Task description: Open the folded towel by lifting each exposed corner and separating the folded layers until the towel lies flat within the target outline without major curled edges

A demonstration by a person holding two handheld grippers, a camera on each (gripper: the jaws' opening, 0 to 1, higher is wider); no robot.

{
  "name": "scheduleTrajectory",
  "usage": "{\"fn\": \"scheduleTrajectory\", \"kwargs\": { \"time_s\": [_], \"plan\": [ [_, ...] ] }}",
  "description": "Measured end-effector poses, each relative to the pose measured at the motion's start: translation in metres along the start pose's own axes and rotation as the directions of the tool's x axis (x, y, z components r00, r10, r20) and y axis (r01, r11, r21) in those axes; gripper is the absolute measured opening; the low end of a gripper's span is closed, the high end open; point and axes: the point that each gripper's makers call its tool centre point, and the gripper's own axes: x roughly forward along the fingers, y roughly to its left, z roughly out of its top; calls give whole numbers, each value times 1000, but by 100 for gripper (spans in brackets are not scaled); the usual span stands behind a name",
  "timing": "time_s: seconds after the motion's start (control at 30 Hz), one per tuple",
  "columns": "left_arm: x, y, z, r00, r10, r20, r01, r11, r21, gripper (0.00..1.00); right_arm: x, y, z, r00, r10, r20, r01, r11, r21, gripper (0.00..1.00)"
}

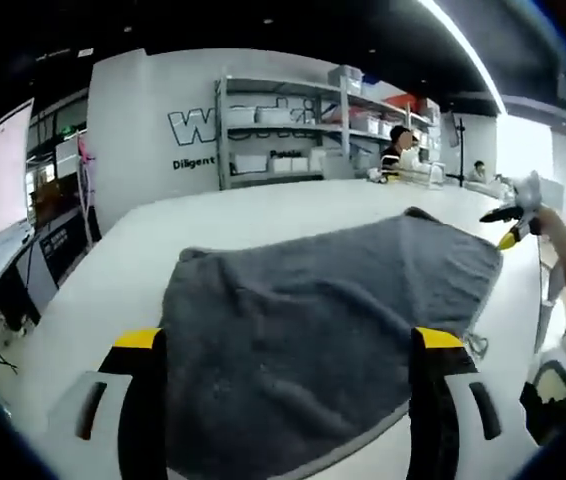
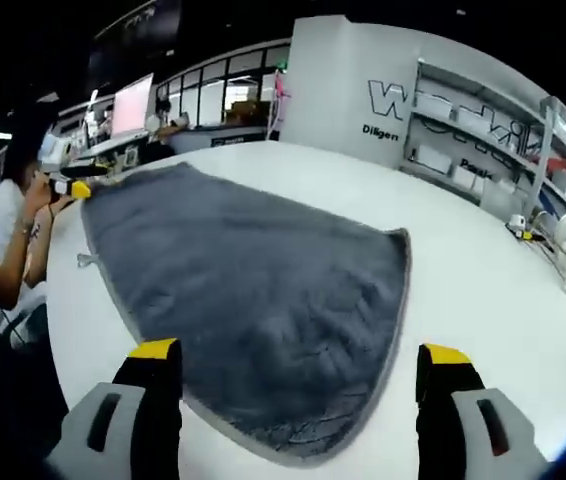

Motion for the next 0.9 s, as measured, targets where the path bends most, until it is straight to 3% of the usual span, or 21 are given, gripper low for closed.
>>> {"fn": "scheduleTrajectory", "kwargs": {
  "time_s": [0.33, 0.5, 0.8, 0.9],
  "plan": [
    [-28, 14, -20, 997, 70, 23, -68, 994, -84, 99, -9, 30, -5, 999, 18, 30, -18, 1000, 13, 99],
    [-40, 33, -36, 990, 141, -27, -143, 984, -104, 99, -11, 37, -5, 1000, 12, 19, -12, 1000, -3, 99],
    [-47, 74, -43, 967, 254, -27, -255, 953, -162, 96, -13, 51, 4, 998, 43, 45, -43, 999, -10, 99],
    [-43, 86, -47, 962, 273, -24, -273, 943, -191, 89, -13, 53, 4, 998, 48, 48, -48, 999, -12, 99]
  ]
}}
